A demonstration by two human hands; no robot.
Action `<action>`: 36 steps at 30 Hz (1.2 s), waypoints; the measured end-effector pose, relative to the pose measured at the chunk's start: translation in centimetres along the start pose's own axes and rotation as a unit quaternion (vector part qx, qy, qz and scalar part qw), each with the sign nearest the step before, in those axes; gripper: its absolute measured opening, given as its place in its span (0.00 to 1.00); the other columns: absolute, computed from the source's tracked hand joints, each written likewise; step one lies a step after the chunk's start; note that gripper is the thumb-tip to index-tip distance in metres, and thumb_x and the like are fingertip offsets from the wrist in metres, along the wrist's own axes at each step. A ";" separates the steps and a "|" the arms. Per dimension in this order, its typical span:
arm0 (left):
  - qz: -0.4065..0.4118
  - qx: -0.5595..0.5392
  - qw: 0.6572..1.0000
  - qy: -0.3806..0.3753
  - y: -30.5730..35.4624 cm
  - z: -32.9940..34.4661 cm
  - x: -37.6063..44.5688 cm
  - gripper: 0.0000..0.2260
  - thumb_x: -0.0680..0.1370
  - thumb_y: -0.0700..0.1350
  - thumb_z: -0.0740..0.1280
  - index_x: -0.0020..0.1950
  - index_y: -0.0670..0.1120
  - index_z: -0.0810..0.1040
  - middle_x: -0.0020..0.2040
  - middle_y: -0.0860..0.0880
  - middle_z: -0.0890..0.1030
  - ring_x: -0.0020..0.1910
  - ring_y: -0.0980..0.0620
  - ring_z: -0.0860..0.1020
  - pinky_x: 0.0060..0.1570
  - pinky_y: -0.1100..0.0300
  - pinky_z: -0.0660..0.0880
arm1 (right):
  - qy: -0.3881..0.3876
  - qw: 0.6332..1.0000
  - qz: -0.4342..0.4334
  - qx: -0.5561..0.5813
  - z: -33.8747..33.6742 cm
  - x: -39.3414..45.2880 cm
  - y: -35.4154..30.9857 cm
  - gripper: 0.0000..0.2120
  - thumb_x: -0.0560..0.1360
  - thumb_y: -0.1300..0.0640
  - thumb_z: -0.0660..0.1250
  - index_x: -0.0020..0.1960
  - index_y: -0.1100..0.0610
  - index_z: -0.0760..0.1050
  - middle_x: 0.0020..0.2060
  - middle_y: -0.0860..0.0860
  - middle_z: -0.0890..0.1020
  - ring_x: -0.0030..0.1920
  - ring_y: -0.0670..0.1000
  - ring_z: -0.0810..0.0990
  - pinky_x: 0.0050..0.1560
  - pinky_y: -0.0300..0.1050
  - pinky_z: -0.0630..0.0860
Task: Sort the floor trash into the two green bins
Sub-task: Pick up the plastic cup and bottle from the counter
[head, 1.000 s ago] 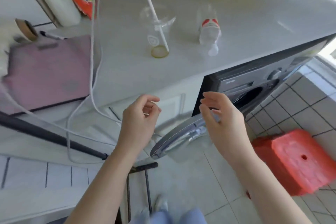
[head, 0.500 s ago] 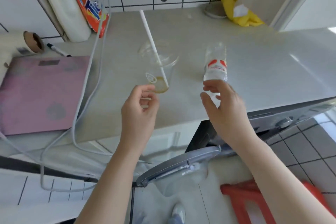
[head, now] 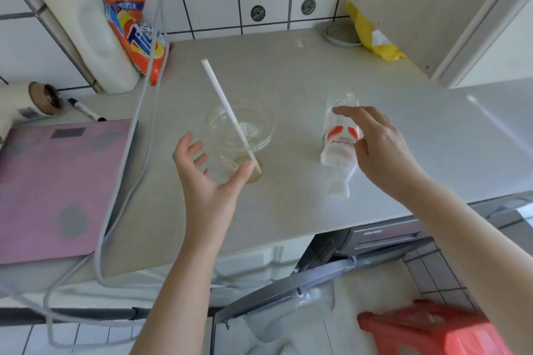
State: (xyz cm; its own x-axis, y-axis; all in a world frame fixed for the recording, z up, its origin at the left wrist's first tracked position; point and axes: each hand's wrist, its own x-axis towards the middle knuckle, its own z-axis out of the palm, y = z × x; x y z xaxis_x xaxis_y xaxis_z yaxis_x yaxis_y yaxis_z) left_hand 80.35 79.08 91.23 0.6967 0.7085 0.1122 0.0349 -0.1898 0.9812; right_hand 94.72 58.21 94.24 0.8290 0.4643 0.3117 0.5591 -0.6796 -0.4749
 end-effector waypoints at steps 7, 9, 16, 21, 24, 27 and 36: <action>-0.009 -0.068 0.996 -0.058 -0.6 1.1 1.7 0.45 0.62 0.44 0.80 0.70 0.61 0.55 0.70 0.51 0.64 0.68 0.57 0.68 0.68 0.54 0.68 | -0.142 0.979 -0.014 -0.147 1.4 1.4 2.3 0.44 0.70 0.74 0.61 0.74 0.38 0.52 0.75 0.47 0.52 0.73 0.60 0.51 0.66 0.63 0.67; 0.008 -0.078 0.994 -0.070 -0.6 1.4 2.1 0.45 0.64 0.36 0.79 0.72 0.55 0.56 0.67 0.53 0.67 0.65 0.59 0.72 0.61 0.61 0.74 | -0.159 0.975 -0.007 -0.157 1.8 1.6 2.4 0.43 0.71 0.73 0.61 0.74 0.38 0.51 0.76 0.46 0.48 0.74 0.61 0.47 0.67 0.63 0.65; 0.015 -0.074 0.993 -0.087 -0.7 2.4 2.6 0.48 0.60 0.39 0.80 0.72 0.56 0.58 0.65 0.51 0.69 0.64 0.59 0.72 0.61 0.43 0.73 | -0.156 0.970 -0.051 -0.177 2.0 1.9 1.7 0.41 0.69 0.75 0.61 0.72 0.41 0.55 0.76 0.46 0.51 0.75 0.63 0.47 0.70 0.62 0.63; 0.016 -0.070 0.995 -0.073 -0.9 2.7 3.0 0.46 0.60 0.40 0.80 0.72 0.53 0.59 0.65 0.47 0.71 0.64 0.52 0.73 0.61 0.42 0.74 | -0.155 0.964 -0.074 -0.205 2.0 1.7 1.1 0.40 0.69 0.75 0.62 0.69 0.39 0.60 0.74 0.51 0.53 0.73 0.67 0.50 0.64 0.64 0.68; 0.002 -0.069 0.996 -0.063 -0.8 2.6 3.0 0.44 0.59 0.45 0.81 0.69 0.54 0.62 0.62 0.49 0.75 0.60 0.46 0.76 0.57 0.40 0.75 | -0.139 0.969 -0.083 -0.185 2.1 1.5 1.1 0.36 0.69 0.71 0.66 0.67 0.42 0.62 0.74 0.50 0.56 0.73 0.66 0.52 0.64 0.63 0.70; 0.002 -0.068 0.996 -0.064 -0.4 2.3 2.9 0.41 0.58 0.47 0.81 0.67 0.51 0.65 0.62 0.47 0.75 0.60 0.46 0.77 0.56 0.41 0.76 | -0.115 0.982 -0.105 -0.104 2.1 1.2 0.9 0.33 0.68 0.61 0.74 0.67 0.48 0.63 0.72 0.50 0.61 0.73 0.61 0.54 0.71 0.58 0.61; 0.012 -0.139 0.981 -0.136 3.0 2.7 1.5 0.32 0.66 0.30 0.75 0.64 0.46 0.67 0.59 0.45 0.78 0.50 0.56 0.80 0.37 0.69 0.76 | -0.019 0.976 0.023 0.217 -1.3 -2.9 -2.7 0.41 0.63 0.58 0.79 0.66 0.44 0.58 0.62 0.41 0.70 0.63 0.49 0.72 0.62 0.48 0.71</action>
State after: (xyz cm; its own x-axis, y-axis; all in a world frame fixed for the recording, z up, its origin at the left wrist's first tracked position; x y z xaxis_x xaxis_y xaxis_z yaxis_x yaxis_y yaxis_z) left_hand 83.45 77.70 93.94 0.8617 0.4916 0.1261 -0.1532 0.0151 0.9881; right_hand 90.83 57.96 95.73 0.8479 0.4648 0.2549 0.4578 -0.3997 -0.7941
